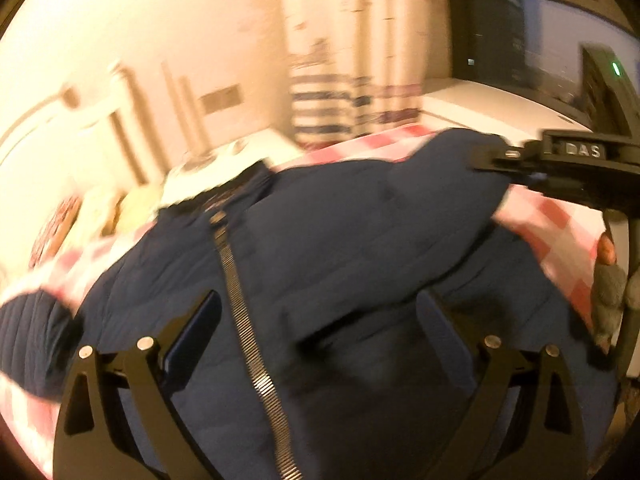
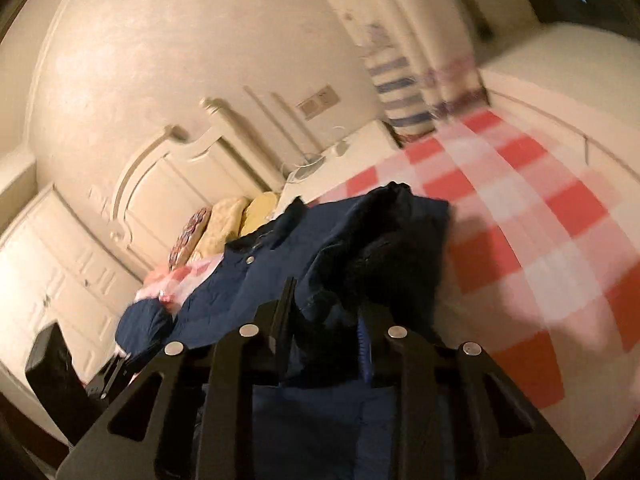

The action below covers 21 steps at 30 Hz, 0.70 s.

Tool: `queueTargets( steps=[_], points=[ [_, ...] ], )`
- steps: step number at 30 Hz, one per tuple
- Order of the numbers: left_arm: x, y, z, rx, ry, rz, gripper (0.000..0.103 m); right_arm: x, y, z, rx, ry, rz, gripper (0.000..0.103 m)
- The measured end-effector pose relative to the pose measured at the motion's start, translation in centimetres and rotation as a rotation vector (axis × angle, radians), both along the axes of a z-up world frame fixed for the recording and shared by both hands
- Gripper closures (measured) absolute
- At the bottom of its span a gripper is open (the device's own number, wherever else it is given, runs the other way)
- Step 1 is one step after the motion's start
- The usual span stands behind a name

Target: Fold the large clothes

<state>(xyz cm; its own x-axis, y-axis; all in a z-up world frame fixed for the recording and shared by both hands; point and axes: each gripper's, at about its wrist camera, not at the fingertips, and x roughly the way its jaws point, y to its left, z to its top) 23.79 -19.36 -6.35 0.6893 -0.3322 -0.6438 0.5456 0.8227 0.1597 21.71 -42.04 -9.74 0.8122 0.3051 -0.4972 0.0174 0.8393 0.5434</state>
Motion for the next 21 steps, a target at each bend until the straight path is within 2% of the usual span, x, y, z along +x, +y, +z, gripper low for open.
queueTargets(
  steps=[8, 10, 11, 12, 14, 16, 17, 18, 19, 21],
  points=[
    [1.3, -6.8, -1.2, 0.056, -0.127, -0.03, 0.006, 0.3, 2.5, 1.9, -0.049, -0.012, 0.168, 0.077],
    [1.0, -7.4, -1.4, 0.051, -0.158, -0.037, 0.017, 0.3, 2.5, 2.0, -0.049, -0.01, 0.177, 0.077],
    [1.1, -7.5, -1.6, 0.06, -0.167, -0.045, 0.046, 0.3, 2.3, 2.0, -0.026, -0.009, 0.183, 0.075],
    [1.4, -7.7, -1.9, 0.076, -0.164, -0.04, 0.101, 0.2, 2.0, 2.0, -0.008, -0.008, 0.181, 0.075],
    [2.8, -7.2, -2.3, 0.083, -0.11, -0.001, 0.103, 0.0, 1.4, 1.5, 0.04, -0.011, 0.179, 0.074],
    [4.0, -5.3, -1.7, 0.021, -0.101, 0.048, 0.103, -0.3, 1.1, 1.1, 0.043, -0.008, 0.165, 0.073],
    [4.3, -4.2, -1.2, -0.001, -0.106, 0.071, 0.103, -0.5, 0.9, 1.0, 0.043, -0.003, 0.147, 0.067],
    [4.7, -2.7, -0.3, -0.043, -0.109, 0.105, 0.103, -0.7, 0.5, 0.7, 0.05, 0.007, 0.119, 0.054],
    [5.0, -0.9, 0.6, -0.085, -0.109, 0.136, 0.103, -0.8, 0.1, 0.2, 0.057, 0.02, 0.089, 0.047],
    [5.9, 2.6, 2.2, -0.168, -0.08, 0.183, 0.103, -0.9, -0.4, -0.6, 0.054, 0.043, 0.047, 0.043]
  ],
)
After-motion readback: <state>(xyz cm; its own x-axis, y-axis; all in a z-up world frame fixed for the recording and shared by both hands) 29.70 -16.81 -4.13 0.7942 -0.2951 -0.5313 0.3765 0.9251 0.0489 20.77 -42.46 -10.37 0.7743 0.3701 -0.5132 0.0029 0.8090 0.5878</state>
